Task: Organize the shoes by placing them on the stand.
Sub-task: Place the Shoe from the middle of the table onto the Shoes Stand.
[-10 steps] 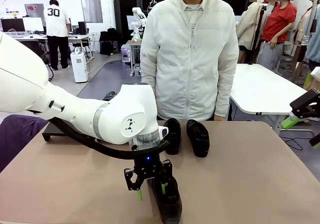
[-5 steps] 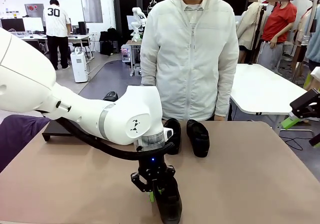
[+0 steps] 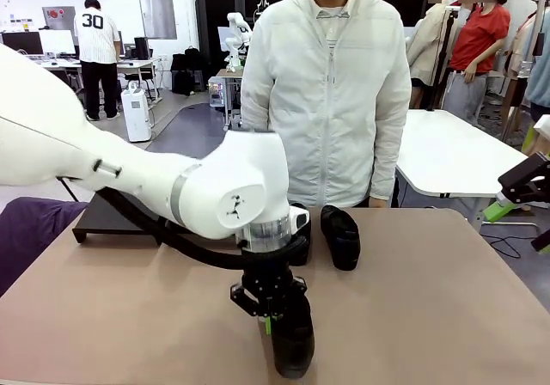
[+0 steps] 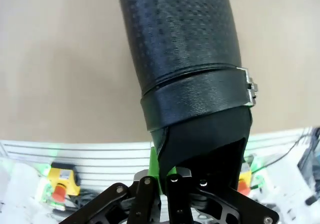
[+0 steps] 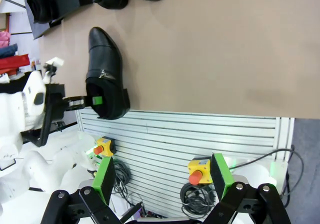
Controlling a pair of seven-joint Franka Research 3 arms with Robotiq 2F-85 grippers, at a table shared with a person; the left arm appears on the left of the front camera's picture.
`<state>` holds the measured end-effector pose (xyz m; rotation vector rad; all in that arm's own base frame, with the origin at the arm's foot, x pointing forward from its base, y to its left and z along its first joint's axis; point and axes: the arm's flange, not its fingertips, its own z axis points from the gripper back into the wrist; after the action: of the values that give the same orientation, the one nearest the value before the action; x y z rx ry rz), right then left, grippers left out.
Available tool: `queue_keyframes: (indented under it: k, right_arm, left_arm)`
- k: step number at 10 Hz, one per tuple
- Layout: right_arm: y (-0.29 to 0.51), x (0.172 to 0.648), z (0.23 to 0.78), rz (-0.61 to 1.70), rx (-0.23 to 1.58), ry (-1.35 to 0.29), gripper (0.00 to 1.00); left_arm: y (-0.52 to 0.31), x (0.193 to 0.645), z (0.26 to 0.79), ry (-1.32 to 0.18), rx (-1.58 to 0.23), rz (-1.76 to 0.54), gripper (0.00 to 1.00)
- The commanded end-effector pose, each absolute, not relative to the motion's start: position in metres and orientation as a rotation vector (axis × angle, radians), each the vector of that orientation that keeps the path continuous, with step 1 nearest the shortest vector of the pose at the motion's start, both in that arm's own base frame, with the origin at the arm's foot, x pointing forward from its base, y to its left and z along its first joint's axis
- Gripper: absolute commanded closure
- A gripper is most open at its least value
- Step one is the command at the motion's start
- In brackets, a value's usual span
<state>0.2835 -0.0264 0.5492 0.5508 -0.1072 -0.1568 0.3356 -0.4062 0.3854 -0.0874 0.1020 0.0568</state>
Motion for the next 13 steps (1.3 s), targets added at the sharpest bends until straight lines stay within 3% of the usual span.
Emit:
queue_keyframes:
  k: [1, 2, 3, 6, 7, 11, 12, 13]
  right_arm:
    - [-0.025, 0.282, 0.552, -0.173, 0.564, -0.103, 0.0]
    - [-0.025, 0.282, 0.552, -0.173, 0.564, -0.103, 0.0]
    - [-0.025, 0.282, 0.552, -0.173, 0.564, -0.103, 0.0]
    - [-0.025, 0.282, 0.552, -0.173, 0.564, -0.103, 0.0]
    - [-0.025, 0.282, 0.552, -0.173, 0.564, -0.103, 0.0]
    - [-0.025, 0.282, 0.552, -0.173, 0.564, -0.103, 0.0]
    - [-0.025, 0.282, 0.552, -0.173, 0.564, -0.103, 0.0]
    - [-0.025, 0.282, 0.552, -0.173, 0.564, -0.103, 0.0]
  left_arm:
    - [-0.382, 0.31, 0.449, 0.02, -0.096, -0.152, 1.0]
    - [-0.369, 0.297, 0.48, -0.039, -0.122, -0.256, 1.0]
    - [-0.351, 0.288, 0.5, -0.152, -0.136, -0.22, 1.0]
    - [-0.31, 0.276, 0.504, -0.409, -0.202, -0.081, 1.0]
    - [-0.346, 0.284, 0.526, -0.228, -0.129, -0.191, 1.0]
    - [-0.336, 0.279, 0.515, -0.258, -0.123, -0.167, 1.0]
    - [-0.37, 0.277, 0.485, -0.162, -0.022, -0.262, 1.0]
    - [-0.365, 0.298, 0.488, -0.182, 0.018, -0.233, 1.0]
